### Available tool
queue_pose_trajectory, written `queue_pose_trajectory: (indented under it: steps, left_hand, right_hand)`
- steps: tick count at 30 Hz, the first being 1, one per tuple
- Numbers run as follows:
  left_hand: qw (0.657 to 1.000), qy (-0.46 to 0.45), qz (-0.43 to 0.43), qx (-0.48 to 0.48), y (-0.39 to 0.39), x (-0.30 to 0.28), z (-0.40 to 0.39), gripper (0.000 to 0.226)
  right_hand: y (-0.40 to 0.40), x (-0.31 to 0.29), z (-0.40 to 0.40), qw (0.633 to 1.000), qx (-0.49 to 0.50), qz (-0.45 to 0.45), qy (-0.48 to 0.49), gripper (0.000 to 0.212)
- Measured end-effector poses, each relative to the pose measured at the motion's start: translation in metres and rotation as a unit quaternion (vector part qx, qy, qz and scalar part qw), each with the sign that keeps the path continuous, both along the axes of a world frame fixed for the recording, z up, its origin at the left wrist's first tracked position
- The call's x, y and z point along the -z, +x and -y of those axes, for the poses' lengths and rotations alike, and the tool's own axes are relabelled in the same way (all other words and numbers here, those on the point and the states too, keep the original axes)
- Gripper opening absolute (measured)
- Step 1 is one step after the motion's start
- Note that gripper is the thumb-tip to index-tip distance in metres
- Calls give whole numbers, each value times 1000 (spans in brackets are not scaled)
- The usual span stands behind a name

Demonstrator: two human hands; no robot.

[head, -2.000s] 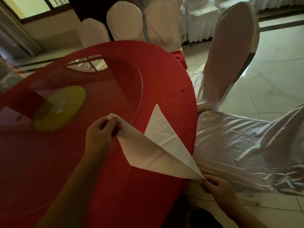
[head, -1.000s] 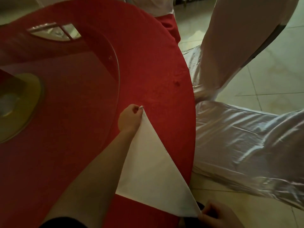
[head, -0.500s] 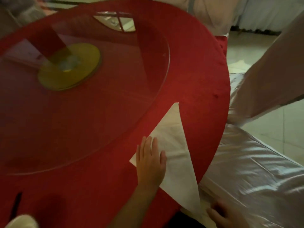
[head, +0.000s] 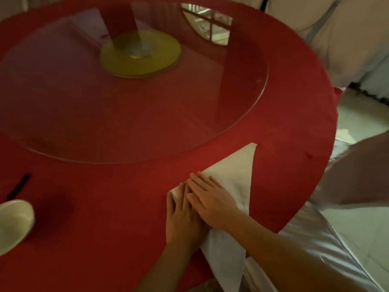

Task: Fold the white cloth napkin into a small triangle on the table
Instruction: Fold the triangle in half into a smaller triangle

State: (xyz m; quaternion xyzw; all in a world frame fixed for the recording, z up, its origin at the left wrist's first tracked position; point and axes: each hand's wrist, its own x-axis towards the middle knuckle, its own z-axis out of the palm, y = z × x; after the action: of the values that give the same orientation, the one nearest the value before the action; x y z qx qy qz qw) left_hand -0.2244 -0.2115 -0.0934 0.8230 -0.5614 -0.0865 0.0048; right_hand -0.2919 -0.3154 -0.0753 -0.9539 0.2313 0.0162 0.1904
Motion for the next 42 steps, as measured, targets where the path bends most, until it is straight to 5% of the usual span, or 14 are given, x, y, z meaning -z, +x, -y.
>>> queue_pose_trajectory:
  steps: [8, 23, 29, 32, 39, 42]
  left_hand:
    - [998, -6, -4, -55, 1, 5, 0, 92]
    - [990, -16, -25, -137, 2, 10, -14, 115]
    - [989, -14, -40, -139, 2, -3, -17, 106]
    - [981, -73, -56, -168, -10, -17, -28, 93]
    - [863, -229, -216, -395, -84, -37, -94, 22]
    - [783, -227, -311, -489, -110, -39, -106, 32]
  right_hand:
    - [-12, 25, 38, 995, -76, -18, -69, 69]
    - [-37, 28, 171, 980, 141, -72, -121, 96]
    - [-33, 2, 156, 984, 123, -74, -106, 82]
    - [-21, -11, 126, 991, 19, -19, -134, 66]
    - [38, -32, 62, 978, -199, -61, 8, 51]
    - [58, -36, 50, 969, -222, -105, 6, 51]
